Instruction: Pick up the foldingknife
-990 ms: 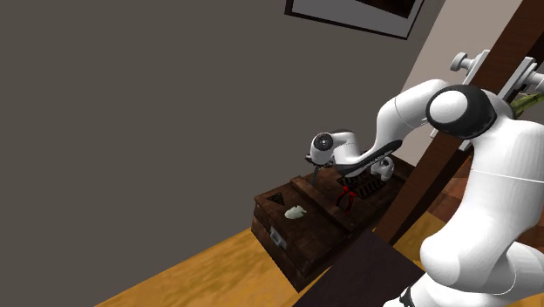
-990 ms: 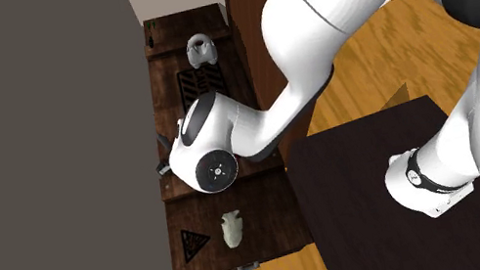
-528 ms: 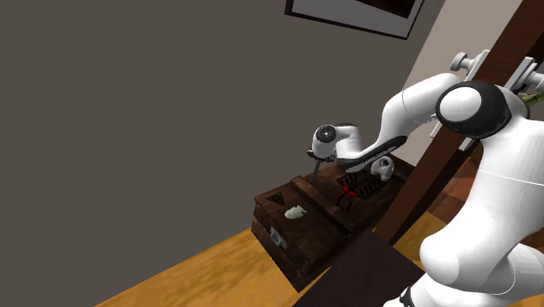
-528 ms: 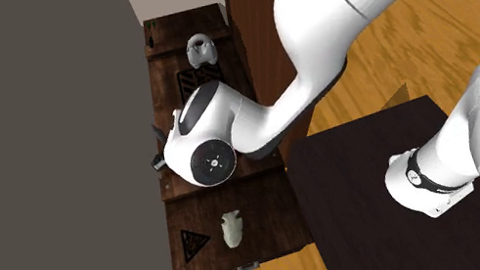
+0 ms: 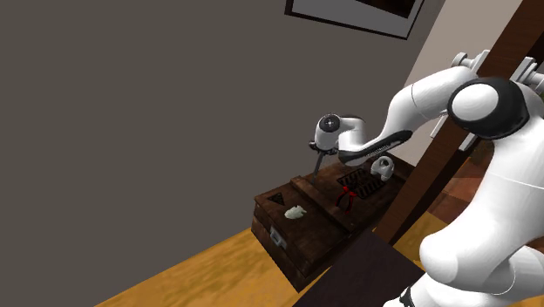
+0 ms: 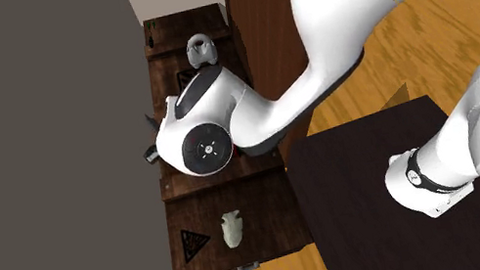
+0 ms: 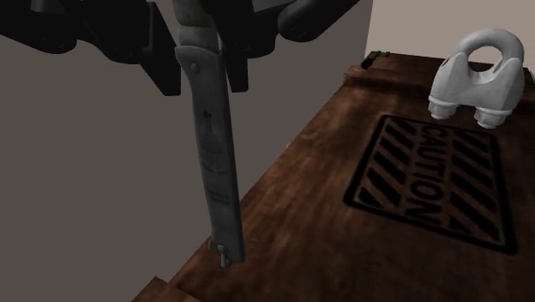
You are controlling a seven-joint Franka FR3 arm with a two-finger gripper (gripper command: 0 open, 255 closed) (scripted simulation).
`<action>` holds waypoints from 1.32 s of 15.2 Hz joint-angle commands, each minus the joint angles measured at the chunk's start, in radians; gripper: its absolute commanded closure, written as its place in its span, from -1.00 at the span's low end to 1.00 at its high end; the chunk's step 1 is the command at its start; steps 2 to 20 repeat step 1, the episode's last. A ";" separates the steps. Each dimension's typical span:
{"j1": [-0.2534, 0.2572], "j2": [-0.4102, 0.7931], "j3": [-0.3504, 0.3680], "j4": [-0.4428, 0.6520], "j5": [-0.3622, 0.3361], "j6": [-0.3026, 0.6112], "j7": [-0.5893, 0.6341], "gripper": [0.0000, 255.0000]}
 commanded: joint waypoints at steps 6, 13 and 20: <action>-0.002 -0.008 0.002 -0.003 0.009 0.000 -0.008 1.00; -0.002 -0.008 0.002 -0.003 0.009 0.000 -0.008 1.00; -0.002 -0.008 0.002 -0.003 0.009 0.000 -0.008 1.00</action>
